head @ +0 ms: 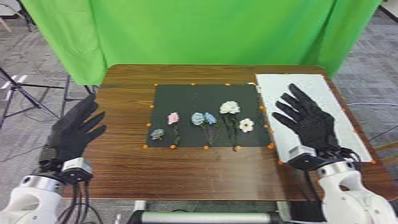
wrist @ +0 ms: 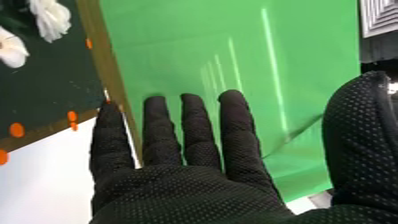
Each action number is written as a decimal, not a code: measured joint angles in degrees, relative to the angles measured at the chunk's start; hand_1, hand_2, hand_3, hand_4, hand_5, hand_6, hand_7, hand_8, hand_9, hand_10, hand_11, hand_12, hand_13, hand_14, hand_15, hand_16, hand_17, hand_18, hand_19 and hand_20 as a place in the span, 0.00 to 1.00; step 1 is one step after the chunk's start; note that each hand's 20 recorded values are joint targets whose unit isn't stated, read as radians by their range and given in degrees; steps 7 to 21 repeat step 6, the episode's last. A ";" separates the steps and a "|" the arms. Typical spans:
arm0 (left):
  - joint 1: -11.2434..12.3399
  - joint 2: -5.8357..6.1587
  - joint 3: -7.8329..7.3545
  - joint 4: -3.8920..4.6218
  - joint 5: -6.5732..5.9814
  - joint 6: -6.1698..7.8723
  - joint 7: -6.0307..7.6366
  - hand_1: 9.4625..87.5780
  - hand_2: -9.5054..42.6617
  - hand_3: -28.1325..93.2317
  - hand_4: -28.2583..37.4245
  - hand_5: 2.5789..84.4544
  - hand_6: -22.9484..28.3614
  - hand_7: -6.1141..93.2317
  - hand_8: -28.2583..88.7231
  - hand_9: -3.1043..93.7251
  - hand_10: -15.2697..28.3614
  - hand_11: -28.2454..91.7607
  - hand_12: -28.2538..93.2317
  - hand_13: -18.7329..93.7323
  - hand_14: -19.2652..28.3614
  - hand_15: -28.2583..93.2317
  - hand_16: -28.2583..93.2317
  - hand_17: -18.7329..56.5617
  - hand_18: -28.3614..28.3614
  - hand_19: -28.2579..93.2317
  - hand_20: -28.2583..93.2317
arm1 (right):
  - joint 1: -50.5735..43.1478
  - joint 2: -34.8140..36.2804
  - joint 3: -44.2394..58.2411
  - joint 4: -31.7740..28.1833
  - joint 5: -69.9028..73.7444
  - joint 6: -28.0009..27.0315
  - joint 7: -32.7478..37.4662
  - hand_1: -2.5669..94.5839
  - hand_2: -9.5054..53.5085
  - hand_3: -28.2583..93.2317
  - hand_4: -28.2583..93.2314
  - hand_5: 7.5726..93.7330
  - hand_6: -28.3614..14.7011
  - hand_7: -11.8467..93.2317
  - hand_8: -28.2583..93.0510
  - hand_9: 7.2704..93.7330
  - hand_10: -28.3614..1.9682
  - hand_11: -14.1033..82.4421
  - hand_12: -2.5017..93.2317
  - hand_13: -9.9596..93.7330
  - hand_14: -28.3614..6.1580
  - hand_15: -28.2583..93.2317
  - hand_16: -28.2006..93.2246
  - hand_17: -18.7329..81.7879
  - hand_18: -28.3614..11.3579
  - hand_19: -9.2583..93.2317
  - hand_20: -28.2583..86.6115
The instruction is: Arrange flowers
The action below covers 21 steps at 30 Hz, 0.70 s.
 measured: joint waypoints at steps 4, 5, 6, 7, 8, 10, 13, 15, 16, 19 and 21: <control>0.90 -0.81 0.01 -0.56 -0.02 0.31 0.27 0.17 0.15 0.80 0.00 0.23 0.46 0.24 0.17 0.22 0.56 0.31 0.41 0.31 0.67 0.39 0.29 0.10 0.85 0.57 0.30 | 0.35 -0.19 -1.03 0.18 0.32 1.44 0.64 0.19 0.11 0.92 0.03 0.29 0.61 0.28 0.15 0.30 0.46 0.28 0.32 0.36 0.51 0.43 0.50 0.21 0.23 0.52 0.50; 1.18 -1.02 0.01 -0.68 -0.02 0.37 0.23 0.17 0.15 0.80 0.00 0.24 0.46 0.24 0.17 0.22 0.56 0.31 0.41 0.31 0.67 0.41 0.29 0.11 0.85 0.58 0.31 | 0.35 -0.33 -1.10 0.18 0.24 1.49 0.77 0.20 0.11 0.92 0.03 0.30 0.61 0.29 0.15 0.30 0.46 0.30 0.32 0.37 0.51 0.45 0.49 0.21 0.23 0.53 0.51; 1.40 -1.16 0.05 -0.70 -0.02 0.48 0.22 0.18 0.14 0.80 0.00 0.25 0.47 0.24 0.16 0.23 0.57 0.33 0.40 0.31 0.67 0.45 0.28 0.11 0.85 0.59 0.32 | 0.33 -0.44 -1.11 0.18 0.11 1.54 0.85 0.20 0.11 0.93 0.03 0.30 0.62 0.30 0.15 0.30 0.46 0.31 0.33 0.37 0.50 0.47 0.48 0.21 0.23 0.53 0.51; 1.40 -1.16 0.05 -0.70 -0.02 0.48 0.22 0.18 0.14 0.80 0.00 0.25 0.47 0.24 0.16 0.23 0.57 0.33 0.40 0.31 0.67 0.45 0.28 0.11 0.85 0.59 0.32 | 0.33 -0.44 -1.11 0.18 0.11 1.54 0.85 0.20 0.11 0.93 0.03 0.30 0.62 0.30 0.15 0.30 0.46 0.31 0.33 0.37 0.50 0.47 0.48 0.21 0.23 0.53 0.51; 1.40 -1.16 0.05 -0.70 -0.02 0.48 0.22 0.18 0.14 0.80 0.00 0.25 0.47 0.24 0.16 0.23 0.57 0.33 0.40 0.31 0.67 0.45 0.28 0.11 0.85 0.59 0.32 | 0.33 -0.44 -1.11 0.18 0.11 1.54 0.85 0.20 0.11 0.93 0.03 0.30 0.62 0.30 0.15 0.30 0.46 0.31 0.33 0.37 0.50 0.47 0.48 0.21 0.23 0.53 0.51; 1.40 -1.16 0.05 -0.70 -0.02 0.48 0.22 0.18 0.14 0.80 0.00 0.25 0.47 0.24 0.16 0.23 0.57 0.33 0.40 0.31 0.67 0.45 0.28 0.11 0.85 0.59 0.32 | 0.33 -0.44 -1.11 0.18 0.11 1.54 0.85 0.20 0.11 0.93 0.03 0.30 0.62 0.30 0.15 0.30 0.46 0.31 0.33 0.37 0.50 0.47 0.48 0.21 0.23 0.53 0.51; 1.40 -1.16 0.05 -0.70 -0.02 0.48 0.22 0.18 0.14 0.80 0.00 0.25 0.47 0.24 0.16 0.23 0.57 0.33 0.40 0.31 0.67 0.45 0.28 0.11 0.85 0.59 0.32 | 0.33 -0.44 -1.11 0.18 0.11 1.54 0.85 0.20 0.11 0.93 0.03 0.30 0.62 0.30 0.15 0.30 0.46 0.31 0.33 0.37 0.50 0.47 0.48 0.21 0.23 0.53 0.51; 1.40 -1.16 0.05 -0.70 -0.02 0.48 0.22 0.18 0.14 0.80 0.00 0.25 0.47 0.24 0.16 0.23 0.57 0.33 0.40 0.31 0.67 0.45 0.28 0.11 0.85 0.59 0.32 | 0.33 -0.44 -1.11 0.18 0.11 1.54 0.85 0.20 0.11 0.93 0.03 0.30 0.62 0.30 0.15 0.30 0.46 0.31 0.33 0.37 0.50 0.47 0.48 0.21 0.23 0.53 0.51; 1.40 -1.16 0.05 -0.70 -0.02 0.48 0.22 0.18 0.14 0.80 0.00 0.25 0.47 0.24 0.16 0.23 0.57 0.33 0.40 0.31 0.67 0.45 0.28 0.11 0.85 0.59 0.32 | 0.33 -0.44 -1.11 0.18 0.11 1.54 0.85 0.20 0.11 0.93 0.03 0.30 0.62 0.30 0.15 0.30 0.46 0.31 0.33 0.37 0.50 0.47 0.48 0.21 0.23 0.53 0.51; 1.40 -1.16 0.05 -0.70 -0.02 0.48 0.22 0.18 0.14 0.80 0.00 0.25 0.47 0.24 0.16 0.23 0.57 0.33 0.40 0.31 0.67 0.45 0.28 0.11 0.85 0.59 0.32 | 0.33 -0.44 -1.11 0.18 0.11 1.54 0.85 0.20 0.11 0.93 0.03 0.30 0.62 0.30 0.15 0.30 0.46 0.31 0.33 0.37 0.50 0.47 0.48 0.21 0.23 0.53 0.51; 1.40 -1.16 0.05 -0.70 -0.02 0.48 0.22 0.18 0.14 0.80 0.00 0.25 0.47 0.24 0.16 0.23 0.57 0.33 0.40 0.31 0.67 0.45 0.28 0.11 0.85 0.59 0.32 | 0.33 -0.44 -1.11 0.18 0.11 1.54 0.85 0.20 0.11 0.93 0.03 0.30 0.62 0.30 0.15 0.30 0.46 0.31 0.33 0.37 0.50 0.47 0.48 0.21 0.23 0.53 0.51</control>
